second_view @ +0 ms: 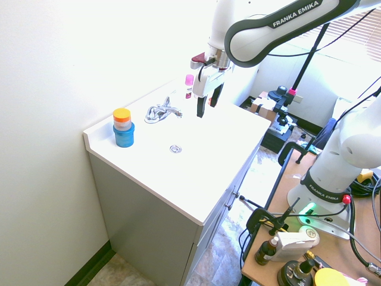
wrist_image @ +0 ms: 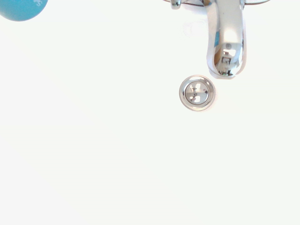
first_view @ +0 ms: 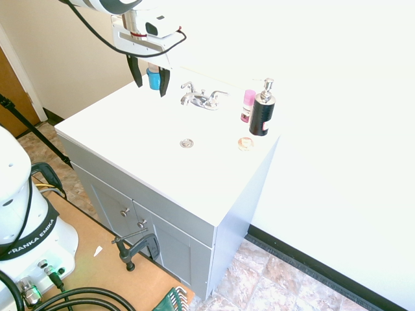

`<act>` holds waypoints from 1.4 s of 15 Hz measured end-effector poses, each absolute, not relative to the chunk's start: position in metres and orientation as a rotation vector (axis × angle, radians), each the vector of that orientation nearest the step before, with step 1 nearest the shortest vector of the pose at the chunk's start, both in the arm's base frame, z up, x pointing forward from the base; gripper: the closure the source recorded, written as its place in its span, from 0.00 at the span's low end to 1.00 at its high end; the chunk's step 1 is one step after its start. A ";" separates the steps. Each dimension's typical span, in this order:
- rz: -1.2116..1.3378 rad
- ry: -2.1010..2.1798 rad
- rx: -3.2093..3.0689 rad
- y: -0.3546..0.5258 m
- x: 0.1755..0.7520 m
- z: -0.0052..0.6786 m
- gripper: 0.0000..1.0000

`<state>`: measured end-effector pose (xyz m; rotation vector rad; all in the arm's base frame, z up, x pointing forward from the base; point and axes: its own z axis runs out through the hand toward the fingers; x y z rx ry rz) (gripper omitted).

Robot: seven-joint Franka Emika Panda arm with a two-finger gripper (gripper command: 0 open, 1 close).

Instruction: Turn off the hot water

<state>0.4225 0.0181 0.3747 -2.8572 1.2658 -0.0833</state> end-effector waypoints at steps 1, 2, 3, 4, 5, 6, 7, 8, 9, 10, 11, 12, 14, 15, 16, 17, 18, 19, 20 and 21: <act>-0.082 1.266 -2.857 0.018 0.423 0.374 0.00; -0.088 1.265 -2.859 0.019 0.424 0.376 0.00; -0.117 1.288 -2.862 0.021 0.430 0.380 0.00; -0.174 1.354 -2.861 0.025 0.443 0.387 0.00; -0.232 1.433 -2.853 0.028 0.459 0.392 0.00; -0.278 1.505 -2.842 0.033 0.475 0.391 0.00; -0.323 1.566 -2.831 0.035 0.492 0.387 0.00; -0.374 1.611 -2.828 0.036 0.508 0.381 0.00; -0.427 1.647 -2.824 0.036 0.523 0.375 0.00; -0.474 1.673 -2.823 0.036 0.536 0.367 0.00; -0.511 1.692 -2.830 0.035 0.548 0.359 0.00; -0.547 1.707 -2.835 0.034 0.558 0.353 0.00; -0.594 1.725 -2.838 0.030 0.576 0.345 0.00; -0.596 1.727 -2.840 0.029 0.582 0.341 0.00; -0.595 1.729 -2.843 0.029 0.587 0.338 0.00; -0.590 1.726 -2.851 0.030 0.589 0.333 0.00; -0.584 1.721 -2.864 0.033 0.589 0.329 0.00; -0.576 1.716 -2.877 0.036 0.589 0.325 0.00; -0.568 1.712 -2.889 0.039 0.588 0.322 0.00; -0.560 1.709 -2.900 0.041 0.587 0.318 0.00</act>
